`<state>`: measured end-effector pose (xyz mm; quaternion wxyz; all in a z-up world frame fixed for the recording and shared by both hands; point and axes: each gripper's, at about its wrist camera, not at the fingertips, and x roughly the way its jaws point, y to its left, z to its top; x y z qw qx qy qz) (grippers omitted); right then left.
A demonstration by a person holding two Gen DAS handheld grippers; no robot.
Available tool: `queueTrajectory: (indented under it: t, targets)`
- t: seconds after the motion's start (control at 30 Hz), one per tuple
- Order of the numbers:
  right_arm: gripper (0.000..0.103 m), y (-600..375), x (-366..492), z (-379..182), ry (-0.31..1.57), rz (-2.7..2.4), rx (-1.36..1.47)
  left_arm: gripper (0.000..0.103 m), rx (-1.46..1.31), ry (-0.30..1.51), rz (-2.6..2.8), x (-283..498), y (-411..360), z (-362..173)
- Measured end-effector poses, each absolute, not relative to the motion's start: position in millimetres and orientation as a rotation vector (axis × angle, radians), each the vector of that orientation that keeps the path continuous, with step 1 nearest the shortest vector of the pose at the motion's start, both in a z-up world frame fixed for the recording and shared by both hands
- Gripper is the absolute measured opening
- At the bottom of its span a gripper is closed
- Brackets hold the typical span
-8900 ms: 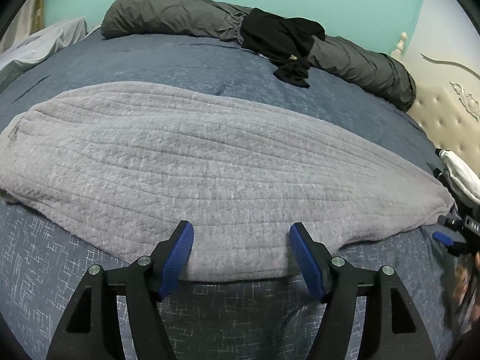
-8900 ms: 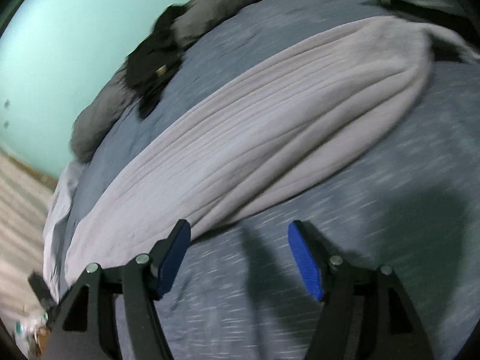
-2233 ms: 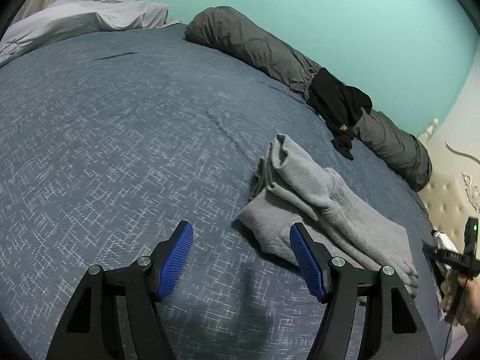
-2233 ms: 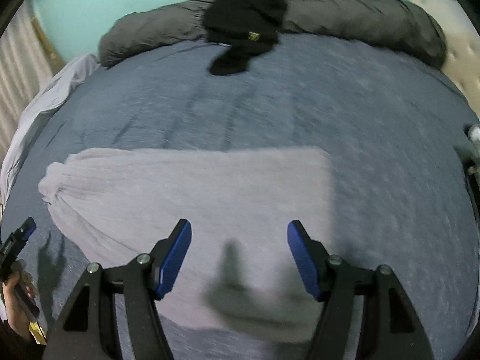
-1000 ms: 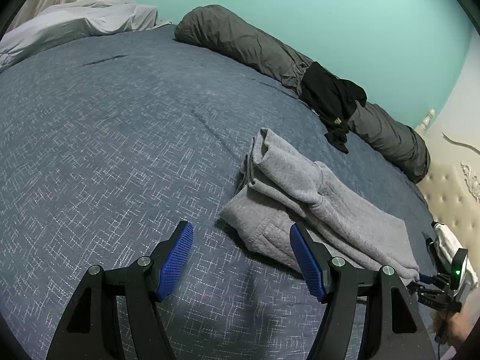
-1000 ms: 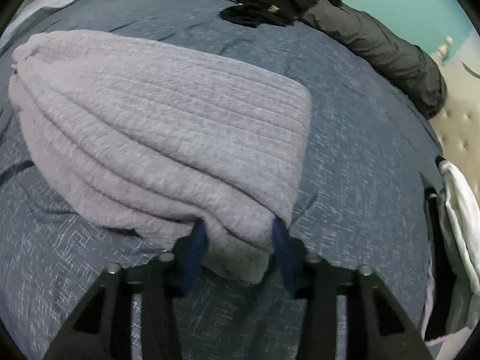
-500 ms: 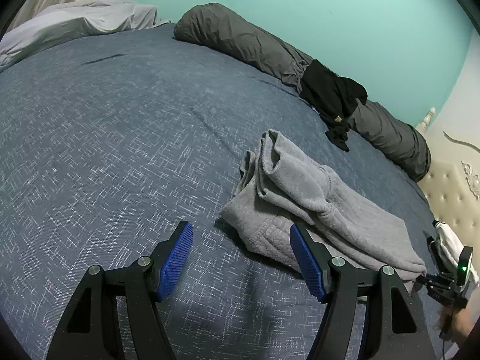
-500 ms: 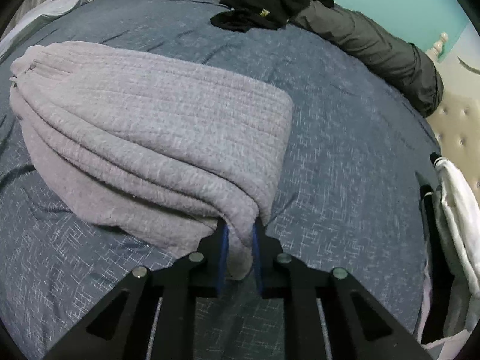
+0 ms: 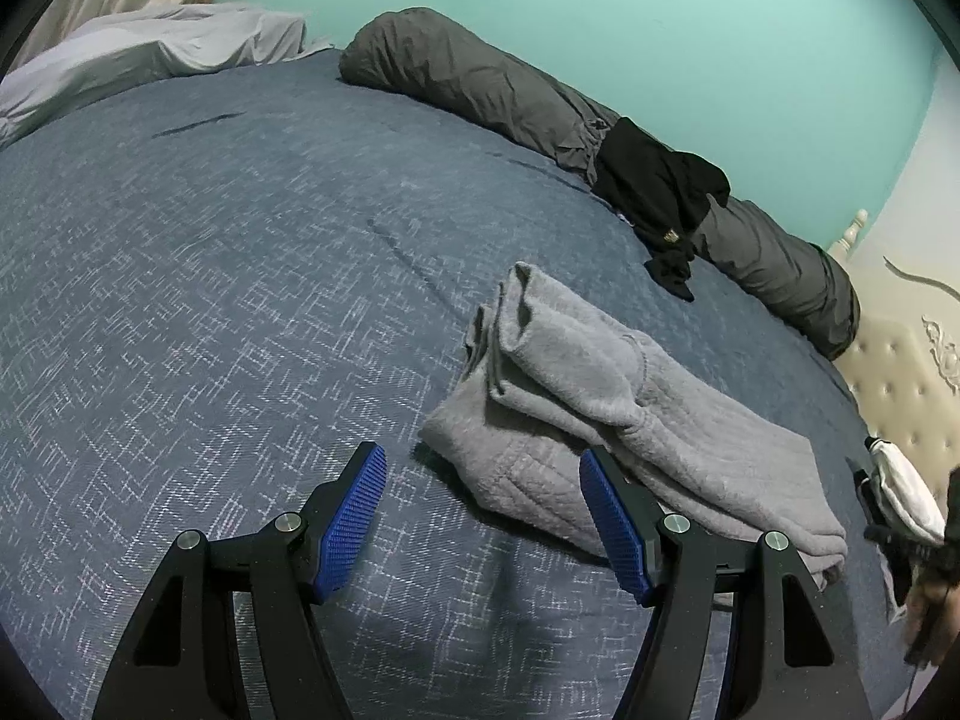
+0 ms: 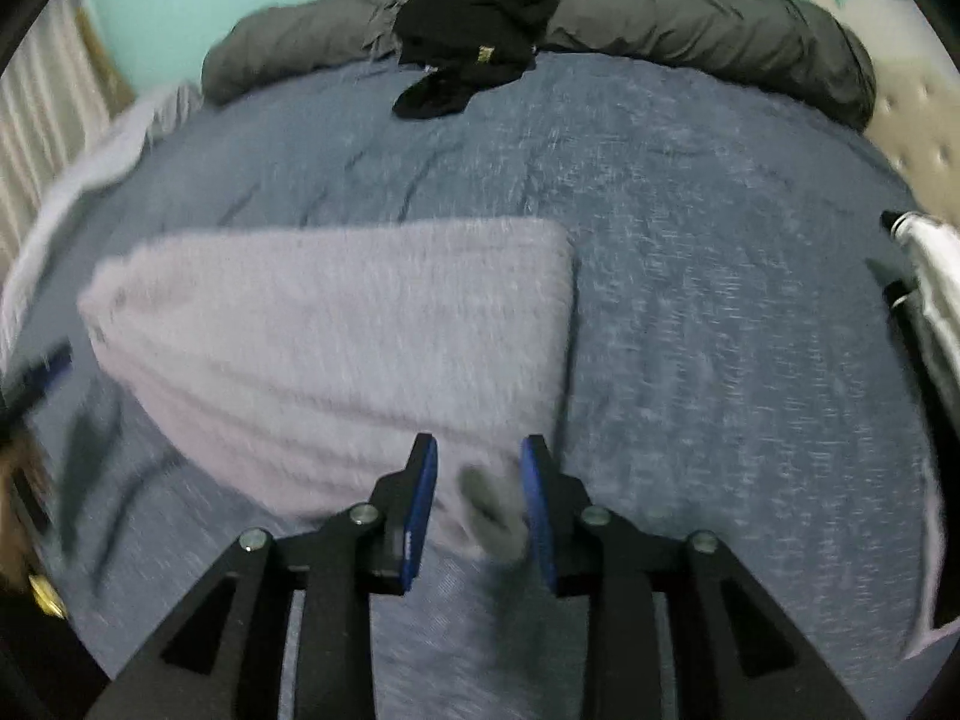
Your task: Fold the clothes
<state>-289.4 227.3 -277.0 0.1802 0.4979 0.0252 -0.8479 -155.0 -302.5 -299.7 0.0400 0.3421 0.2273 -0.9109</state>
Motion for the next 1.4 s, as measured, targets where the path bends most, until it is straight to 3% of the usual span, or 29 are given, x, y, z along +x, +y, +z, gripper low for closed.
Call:
queueTrajectory:
  t: [0.3,0.47,0.53,0.73,0.9,1.07,1.4]
  targets:
    - [0.027,205,-300,-336,0.059,-2.423,1.515,0.071,1.059,0.747,-2.77,-158,-308,-303]
    - [0.027,212,-286,-320,-0.041,-2.497,1.433,0.072,1.075,0.799,-2.763,-160,-309,-305]
    - [0.027,219,-273,-309,-0.105,-2.532,1.366,0.08,1.092,0.862,-2.762,-161,-310,-309]
    - [0.027,239,-234,-312,-0.314,-2.534,1.259,0.081,1.128,0.956,-2.719,-162,-312,-319]
    - [0.029,233,-220,-324,-0.283,-2.546,1.251,0.087,1.154,1.037,-2.68,-169,-310,-328]
    - [0.037,229,-215,-334,-0.269,-2.54,1.235,0.094,1.15,1.079,-2.686,-180,-301,-328]
    - [0.037,242,-215,-342,-0.389,-2.486,1.189,0.096,1.098,1.174,-2.6,-204,-311,-337]
